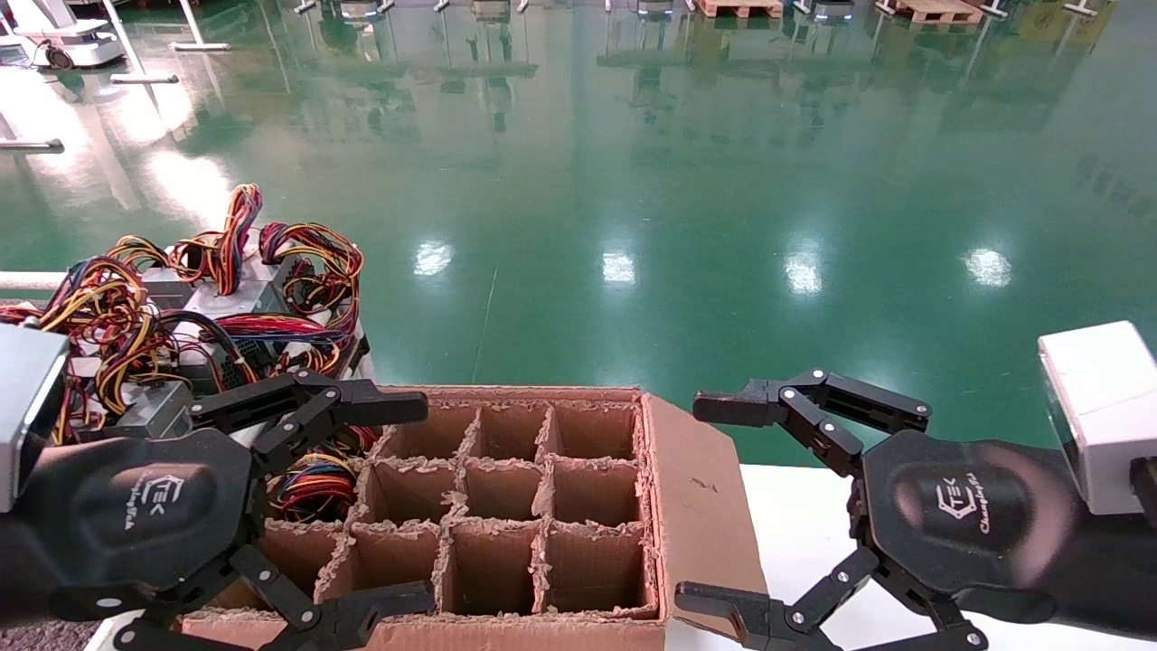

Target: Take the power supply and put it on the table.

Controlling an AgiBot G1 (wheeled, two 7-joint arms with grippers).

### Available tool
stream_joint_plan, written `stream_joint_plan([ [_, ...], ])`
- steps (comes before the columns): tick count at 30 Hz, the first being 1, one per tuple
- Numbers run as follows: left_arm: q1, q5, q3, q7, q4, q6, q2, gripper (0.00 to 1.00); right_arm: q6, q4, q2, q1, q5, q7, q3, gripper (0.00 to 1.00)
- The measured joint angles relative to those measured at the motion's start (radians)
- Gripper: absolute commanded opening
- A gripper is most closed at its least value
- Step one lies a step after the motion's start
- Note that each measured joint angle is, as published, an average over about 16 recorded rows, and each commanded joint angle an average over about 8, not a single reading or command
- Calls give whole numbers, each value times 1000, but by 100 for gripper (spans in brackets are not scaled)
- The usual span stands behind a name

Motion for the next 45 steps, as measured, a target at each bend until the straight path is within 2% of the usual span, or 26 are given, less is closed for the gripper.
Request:
stream_joint_plan([
  [13,0,0,0,0,0,0,0,100,0,0,0,0,0,0,0,100],
  [14,0,0,0,0,0,0,0,100,0,0,0,0,0,0,0,94],
  [21,0,0,0,0,0,0,0,100,0,0,0,0,0,0,0,7],
  [22,0,0,0,0,0,0,0,100,0,0,0,0,0,0,0,1],
  [38,-1,5,0,1,3,-5,-1,100,0,0,0,0,0,0,0,0],
  [45,-26,67,8,6,19,-63,5,100,0,0,0,0,0,0,0,0],
])
